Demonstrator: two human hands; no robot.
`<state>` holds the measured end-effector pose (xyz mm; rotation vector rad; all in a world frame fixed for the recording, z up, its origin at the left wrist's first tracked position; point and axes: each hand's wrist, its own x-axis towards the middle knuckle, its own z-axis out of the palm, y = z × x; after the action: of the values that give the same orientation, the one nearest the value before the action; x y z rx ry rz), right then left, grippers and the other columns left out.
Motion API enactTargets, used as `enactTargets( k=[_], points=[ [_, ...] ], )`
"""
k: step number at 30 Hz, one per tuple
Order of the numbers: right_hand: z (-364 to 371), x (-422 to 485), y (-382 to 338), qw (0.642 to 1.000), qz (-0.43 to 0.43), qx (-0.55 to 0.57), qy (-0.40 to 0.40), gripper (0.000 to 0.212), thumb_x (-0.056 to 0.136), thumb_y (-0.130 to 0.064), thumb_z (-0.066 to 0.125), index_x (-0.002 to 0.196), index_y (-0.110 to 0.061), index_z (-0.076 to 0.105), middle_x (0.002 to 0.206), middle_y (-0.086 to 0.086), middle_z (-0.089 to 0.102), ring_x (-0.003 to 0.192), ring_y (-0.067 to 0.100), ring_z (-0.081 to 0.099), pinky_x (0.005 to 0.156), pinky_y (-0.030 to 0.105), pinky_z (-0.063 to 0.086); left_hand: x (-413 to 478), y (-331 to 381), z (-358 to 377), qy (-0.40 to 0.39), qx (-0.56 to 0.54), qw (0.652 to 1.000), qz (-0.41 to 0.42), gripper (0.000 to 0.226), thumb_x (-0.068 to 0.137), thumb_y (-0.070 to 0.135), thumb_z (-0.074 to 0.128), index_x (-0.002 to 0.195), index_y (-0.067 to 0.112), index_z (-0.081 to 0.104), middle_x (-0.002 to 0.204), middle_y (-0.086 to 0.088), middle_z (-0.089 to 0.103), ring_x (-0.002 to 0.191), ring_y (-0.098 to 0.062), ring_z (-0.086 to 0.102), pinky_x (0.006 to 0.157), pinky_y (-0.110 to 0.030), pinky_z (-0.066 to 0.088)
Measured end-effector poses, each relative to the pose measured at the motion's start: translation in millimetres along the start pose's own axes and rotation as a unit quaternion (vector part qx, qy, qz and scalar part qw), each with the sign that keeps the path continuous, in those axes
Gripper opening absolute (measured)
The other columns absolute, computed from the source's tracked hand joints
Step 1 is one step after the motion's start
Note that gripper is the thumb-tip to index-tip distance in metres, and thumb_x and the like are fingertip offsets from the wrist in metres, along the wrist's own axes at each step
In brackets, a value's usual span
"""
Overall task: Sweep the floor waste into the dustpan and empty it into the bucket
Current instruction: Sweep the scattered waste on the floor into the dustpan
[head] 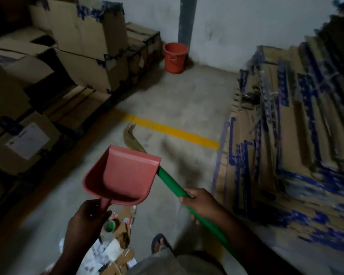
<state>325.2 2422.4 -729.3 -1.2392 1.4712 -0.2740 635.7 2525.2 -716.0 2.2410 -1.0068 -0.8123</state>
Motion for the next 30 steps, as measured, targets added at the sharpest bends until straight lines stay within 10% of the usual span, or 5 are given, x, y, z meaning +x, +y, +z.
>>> enactTargets(
  k=[15, 30],
  points=[
    [-14, 305, -234, 0.965, -0.093, -0.139, -0.201, 0.053, 0.092, -0.026, 0.064, 0.143, -0.025, 0.048, 0.064, 0.01, 0.058, 0.042, 0.021, 0.053, 0.041, 0.028, 0.044, 177, 92, 5, 0.211, -0.103, 0.959, -0.157, 0.032, 0.079, 0.024, 0.081, 0.106, 0.025, 0.064, 0.071, 0.012, 0.071, 0.069, -0.005, 0.065, 0.06, -0.027, 0.045],
    [102, 400, -345, 0.764, -0.172, -0.46, -0.418, 0.042, 0.091, -0.026, 0.066, 0.13, -0.023, 0.052, 0.083, 0.013, 0.067, 0.053, 0.019, 0.063, 0.05, 0.03, 0.054, 144, 105, 42, 0.408, -0.147, 0.812, -0.391, 0.03, 0.078, 0.027, 0.081, 0.103, 0.028, 0.065, 0.081, 0.011, 0.068, 0.067, -0.004, 0.063, 0.055, -0.026, 0.044]
  ],
)
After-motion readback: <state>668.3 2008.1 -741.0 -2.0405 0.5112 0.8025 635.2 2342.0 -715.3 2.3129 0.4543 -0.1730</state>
